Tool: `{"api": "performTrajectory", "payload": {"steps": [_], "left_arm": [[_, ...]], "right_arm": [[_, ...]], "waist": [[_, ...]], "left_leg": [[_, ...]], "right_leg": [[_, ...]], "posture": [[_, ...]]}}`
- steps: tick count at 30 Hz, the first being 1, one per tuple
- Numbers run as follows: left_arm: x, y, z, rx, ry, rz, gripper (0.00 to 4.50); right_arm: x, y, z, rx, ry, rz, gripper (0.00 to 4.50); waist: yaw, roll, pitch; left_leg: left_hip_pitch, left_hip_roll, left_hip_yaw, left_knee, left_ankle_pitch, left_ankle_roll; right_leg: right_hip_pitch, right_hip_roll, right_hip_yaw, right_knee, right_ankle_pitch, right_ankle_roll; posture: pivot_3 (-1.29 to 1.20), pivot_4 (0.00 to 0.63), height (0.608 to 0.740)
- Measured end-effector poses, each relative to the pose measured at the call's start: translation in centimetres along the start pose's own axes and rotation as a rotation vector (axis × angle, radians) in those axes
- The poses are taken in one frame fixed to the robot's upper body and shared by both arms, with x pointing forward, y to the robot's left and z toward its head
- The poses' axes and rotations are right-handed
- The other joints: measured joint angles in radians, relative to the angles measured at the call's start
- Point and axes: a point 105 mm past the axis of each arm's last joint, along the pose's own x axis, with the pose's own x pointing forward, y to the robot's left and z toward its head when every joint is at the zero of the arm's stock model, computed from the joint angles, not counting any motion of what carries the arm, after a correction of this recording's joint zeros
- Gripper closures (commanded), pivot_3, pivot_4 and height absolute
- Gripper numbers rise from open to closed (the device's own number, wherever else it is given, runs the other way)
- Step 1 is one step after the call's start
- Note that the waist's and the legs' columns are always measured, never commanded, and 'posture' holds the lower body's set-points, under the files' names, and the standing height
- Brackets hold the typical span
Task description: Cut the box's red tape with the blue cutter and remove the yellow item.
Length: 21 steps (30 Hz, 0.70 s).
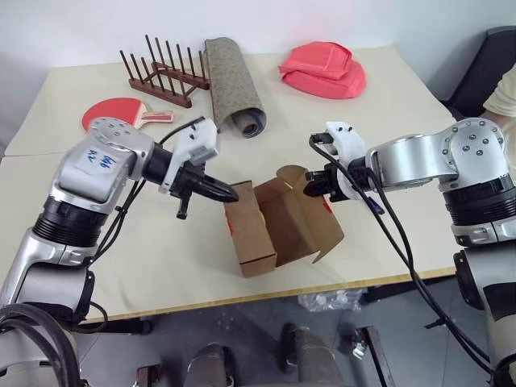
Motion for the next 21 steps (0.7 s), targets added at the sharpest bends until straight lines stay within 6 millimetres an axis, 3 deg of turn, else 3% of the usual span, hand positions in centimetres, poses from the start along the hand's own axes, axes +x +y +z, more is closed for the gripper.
{"api": "performTrajectory", "payload": {"steps": [8,12,15,18,21], "left_arm": [[0.9,0.7,0.3,0.147,0.042,-0.009,4.50],[1.0,0.7,0.1,0.222,0.098,-0.017,4.50],[0.0,0.2,-0.9,0.239,0.164,-0.015,4.50],[-0.7,-0.2,-2.2,0.217,0.218,-0.017,4.50],[-0.7,-0.5,-4.7,0.156,0.299,-0.017,4.50]], "right_arm": [[-0.4,0.4,0.6,-0.021,-0.011,0.004,4.45],[-1.1,1.7,1.4,-0.069,-0.029,0.050,4.45],[-2.3,2.9,2.4,-0.125,-0.051,0.094,4.45],[-3.2,2.6,2.8,-0.127,-0.073,0.090,4.45],[-3.4,1.6,2.7,-0.105,-0.072,0.067,4.45]], "waist": [[0.002,0.000,0.000],[0.001,0.000,0.000],[0.001,0.001,0.000],[0.008,0.002,-0.002],[0.026,0.003,-0.003]], "left_leg": [[0.000,0.000,0.000,0.003,0.000,0.000],[0.000,0.000,0.000,0.005,0.000,0.000],[0.002,0.001,0.000,0.005,0.000,0.000],[0.003,0.001,-0.002,0.008,-0.001,0.002],[0.002,0.000,-0.002,0.013,-0.002,0.004]], "right_leg": [[0.000,0.000,0.000,0.001,0.000,0.000],[0.000,0.000,0.001,0.003,0.000,0.000],[0.001,0.000,0.001,0.004,0.000,0.000],[0.004,-0.001,0.001,0.004,0.000,0.000],[0.005,-0.002,0.001,0.004,0.001,-0.001]], "posture": [[0.00,0.150,0.740],[0.00,0.150,0.740],[0.00,0.150,0.740],[0.00,0.150,0.740],[0.00,0.150,0.740]]}}
